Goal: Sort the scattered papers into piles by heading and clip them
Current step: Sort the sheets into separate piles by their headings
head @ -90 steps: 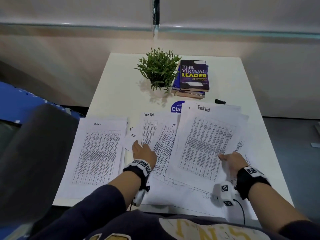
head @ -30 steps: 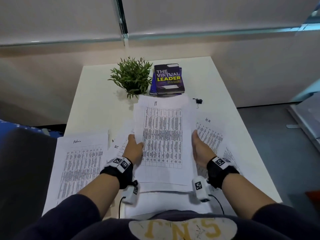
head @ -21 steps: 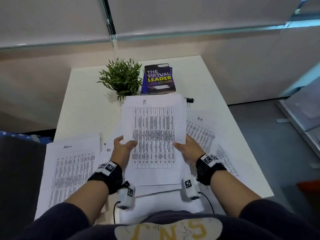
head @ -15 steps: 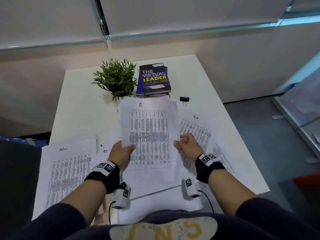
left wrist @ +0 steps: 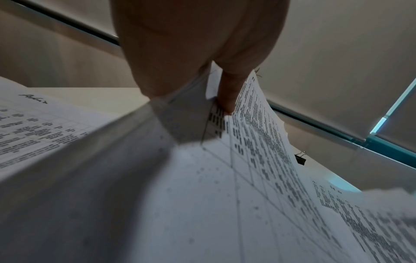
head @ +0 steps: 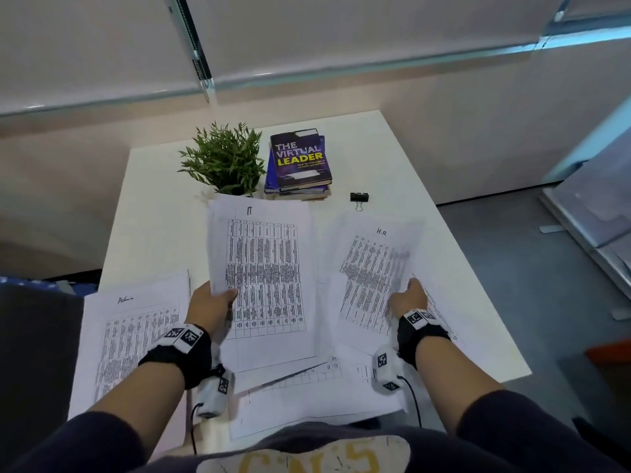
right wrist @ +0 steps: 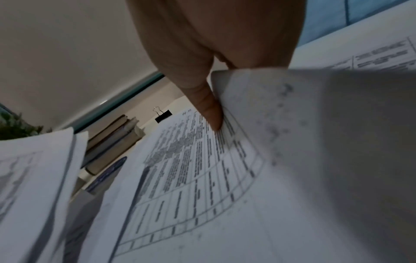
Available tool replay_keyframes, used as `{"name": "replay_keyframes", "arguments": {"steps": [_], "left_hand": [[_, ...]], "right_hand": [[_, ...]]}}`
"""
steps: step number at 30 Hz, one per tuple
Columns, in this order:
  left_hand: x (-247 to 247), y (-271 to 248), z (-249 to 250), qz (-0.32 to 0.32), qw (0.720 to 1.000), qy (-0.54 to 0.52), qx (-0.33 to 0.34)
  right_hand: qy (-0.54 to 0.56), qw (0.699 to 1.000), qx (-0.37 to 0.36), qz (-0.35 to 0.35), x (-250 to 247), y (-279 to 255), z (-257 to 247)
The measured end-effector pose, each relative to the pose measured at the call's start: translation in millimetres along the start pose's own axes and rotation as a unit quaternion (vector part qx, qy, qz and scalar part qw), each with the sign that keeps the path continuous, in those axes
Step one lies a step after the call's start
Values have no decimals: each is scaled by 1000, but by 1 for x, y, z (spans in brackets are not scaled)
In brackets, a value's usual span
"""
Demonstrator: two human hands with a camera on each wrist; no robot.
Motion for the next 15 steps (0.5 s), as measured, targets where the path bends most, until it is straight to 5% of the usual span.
{"name": "replay_keyframes", "arguments": {"steps": [7,15], "left_hand": [[4,3,-7,-5,1000,17,-5],[4,1,-15,37,999,32,-17]], "right_hand": [[81,969,-234,-7,-14,-23,-10],[119,963,-237,-42,-31,-41,-26]]}}
Point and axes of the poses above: each hand's wrist, its own y-axis towards the middle knuckle, its own x-axis out of the palm, z = x × y, the point moved 1 cm from there along y, towards the middle knuckle, and after that the axes turned 6 degrees about y, right-handed, at the moved point
